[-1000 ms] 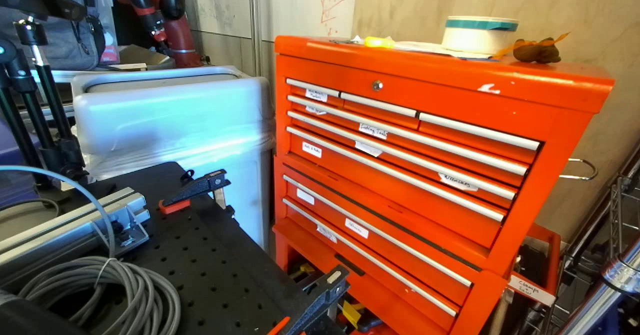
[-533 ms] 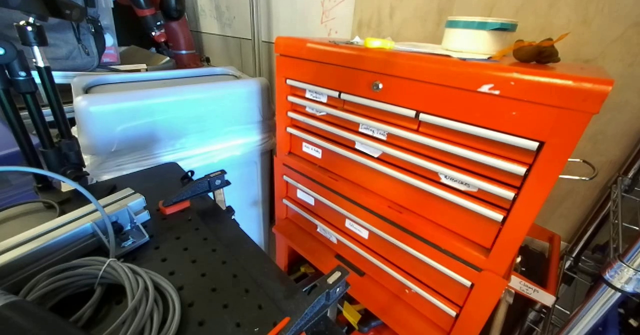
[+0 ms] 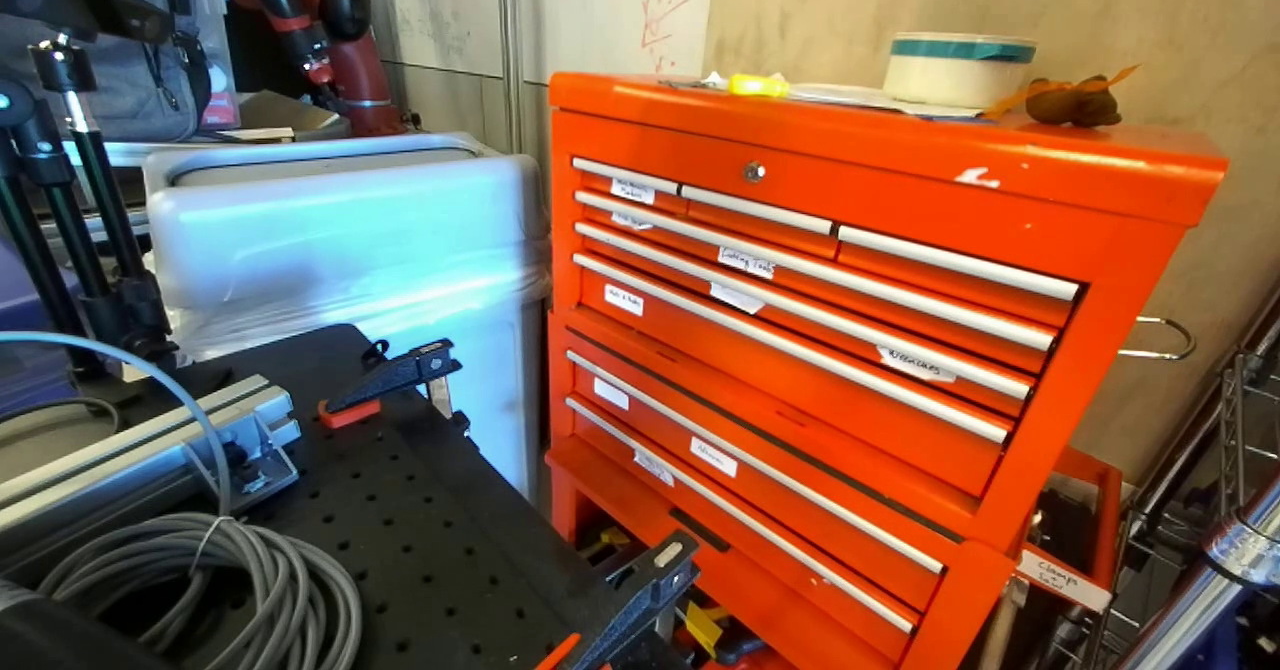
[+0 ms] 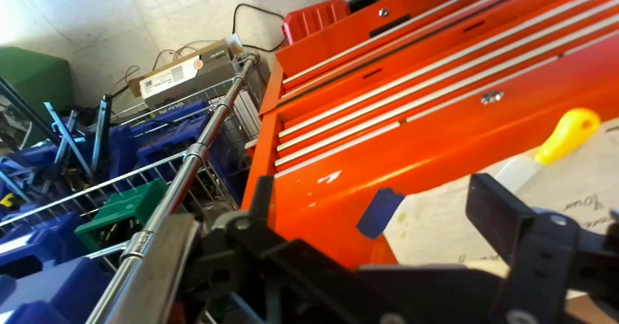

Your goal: Put the plush toy inside the pot

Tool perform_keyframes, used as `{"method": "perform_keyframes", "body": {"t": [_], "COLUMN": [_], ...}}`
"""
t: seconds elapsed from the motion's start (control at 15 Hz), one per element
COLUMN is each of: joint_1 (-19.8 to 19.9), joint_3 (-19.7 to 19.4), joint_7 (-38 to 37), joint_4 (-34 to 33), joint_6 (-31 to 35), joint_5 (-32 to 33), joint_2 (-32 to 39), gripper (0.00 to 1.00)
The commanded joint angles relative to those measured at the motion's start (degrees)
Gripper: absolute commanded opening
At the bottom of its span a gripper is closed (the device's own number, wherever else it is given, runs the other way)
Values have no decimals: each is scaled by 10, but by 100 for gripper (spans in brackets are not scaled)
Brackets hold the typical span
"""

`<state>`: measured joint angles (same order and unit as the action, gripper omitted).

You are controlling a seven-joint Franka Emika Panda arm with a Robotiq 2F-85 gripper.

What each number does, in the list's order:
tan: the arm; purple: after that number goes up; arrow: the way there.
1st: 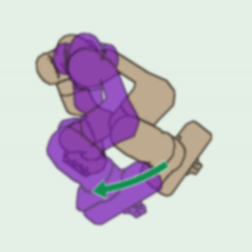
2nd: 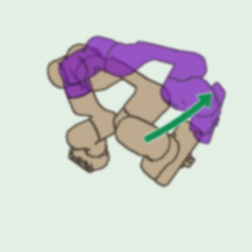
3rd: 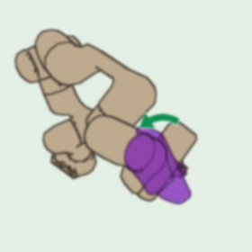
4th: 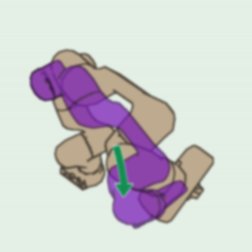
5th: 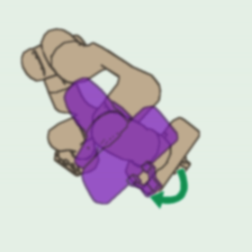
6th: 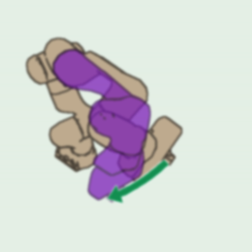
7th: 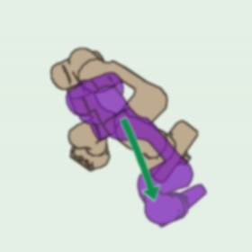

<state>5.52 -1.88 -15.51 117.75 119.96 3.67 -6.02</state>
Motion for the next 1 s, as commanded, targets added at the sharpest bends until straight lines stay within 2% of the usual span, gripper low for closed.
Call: {"method": "perform_keyframes", "body": {"t": [0.0, 0.33, 0.67, 0.93], "joint_1": [7, 7, 8, 0], "joint_3": [-6, -18, -46, -69], "joint_7": [-109, -273, -425, -540], "joint_4": [-26, -40, -54, -73], "joint_6": [46, 89, 141, 182], "joint_5": [28, 65, 102, 91], "joint_2": [35, 72, 121, 170], "gripper": [100, 100, 100, 100]}}
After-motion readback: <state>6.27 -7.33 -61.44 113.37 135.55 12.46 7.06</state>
